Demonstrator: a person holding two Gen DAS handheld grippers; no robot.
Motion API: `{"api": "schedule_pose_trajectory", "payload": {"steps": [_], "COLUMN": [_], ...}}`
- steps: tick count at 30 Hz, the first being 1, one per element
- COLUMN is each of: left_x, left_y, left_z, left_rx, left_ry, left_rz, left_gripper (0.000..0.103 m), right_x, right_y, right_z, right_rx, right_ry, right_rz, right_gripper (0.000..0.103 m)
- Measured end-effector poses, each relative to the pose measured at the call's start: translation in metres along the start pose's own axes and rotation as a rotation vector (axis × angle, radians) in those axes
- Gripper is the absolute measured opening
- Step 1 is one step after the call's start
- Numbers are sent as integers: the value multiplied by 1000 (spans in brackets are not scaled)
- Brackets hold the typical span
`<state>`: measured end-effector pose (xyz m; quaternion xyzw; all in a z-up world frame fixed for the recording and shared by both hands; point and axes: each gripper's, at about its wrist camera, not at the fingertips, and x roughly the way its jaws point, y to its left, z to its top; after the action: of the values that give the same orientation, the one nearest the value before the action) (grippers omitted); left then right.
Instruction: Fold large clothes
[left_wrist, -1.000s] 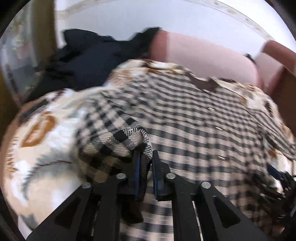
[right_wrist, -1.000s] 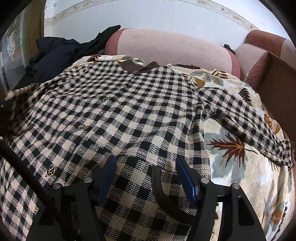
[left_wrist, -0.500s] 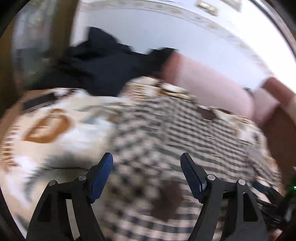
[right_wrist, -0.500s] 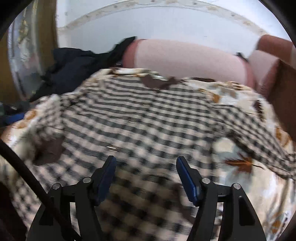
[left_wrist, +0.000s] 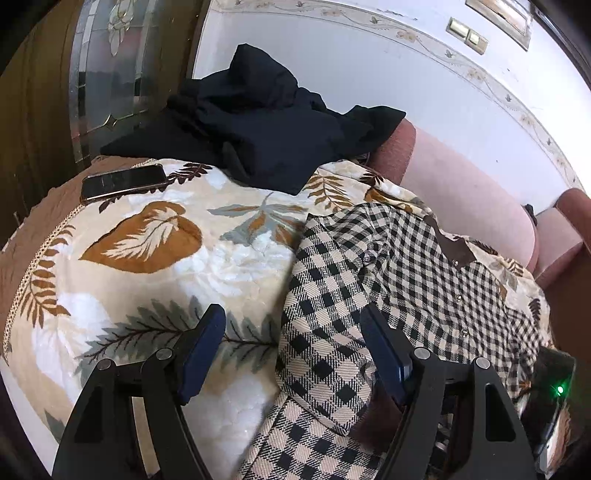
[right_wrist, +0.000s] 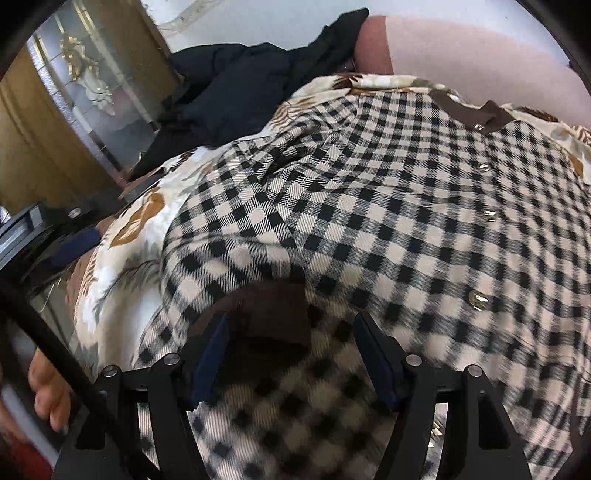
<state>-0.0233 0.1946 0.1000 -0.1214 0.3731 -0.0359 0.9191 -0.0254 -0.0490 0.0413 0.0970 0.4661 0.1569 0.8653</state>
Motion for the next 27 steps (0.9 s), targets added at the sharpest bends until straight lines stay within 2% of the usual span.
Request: {"api": "schedule_pose_trajectory", "payload": {"steps": [1, 2, 3, 4, 9, 13, 18, 22, 27], "left_x": [1, 2, 3, 5, 12, 15, 22, 28, 35], "left_y": [-2, -4, -5, -7, -12, -16, -22, -31, -41], "left_z": [-1, -1, -1, -2, -4, -5, -8, -11, -15], "left_rx": [9, 18, 23, 32, 48, 60, 85, 123, 171], "left_ry": [-1, -1, -1, 4, 24, 27, 44, 50, 63], "left_rz": [6, 13, 18, 23, 25, 27, 28, 32, 40], "left_gripper": [74, 74, 74, 74, 74, 74, 74, 74, 74], "right_x": [4, 8, 8, 7, -28, -68, -99, -97, -95], "right_y": [3, 5, 5, 4, -3, -33, -114, -182, -241], "right_z": [1, 2, 2, 3, 16, 37, 56, 65, 72], "right_rx": [-8, -14, -18, -23, -74, -72, 30, 121, 184], "right_ry": [11, 26, 47, 61, -18, -96, -123, -91, -55], "right_rz": [6, 18, 29, 33, 32, -16, -183, -357, -550], "right_gripper": [67, 56, 19, 6, 4, 4, 4, 4, 4]}}
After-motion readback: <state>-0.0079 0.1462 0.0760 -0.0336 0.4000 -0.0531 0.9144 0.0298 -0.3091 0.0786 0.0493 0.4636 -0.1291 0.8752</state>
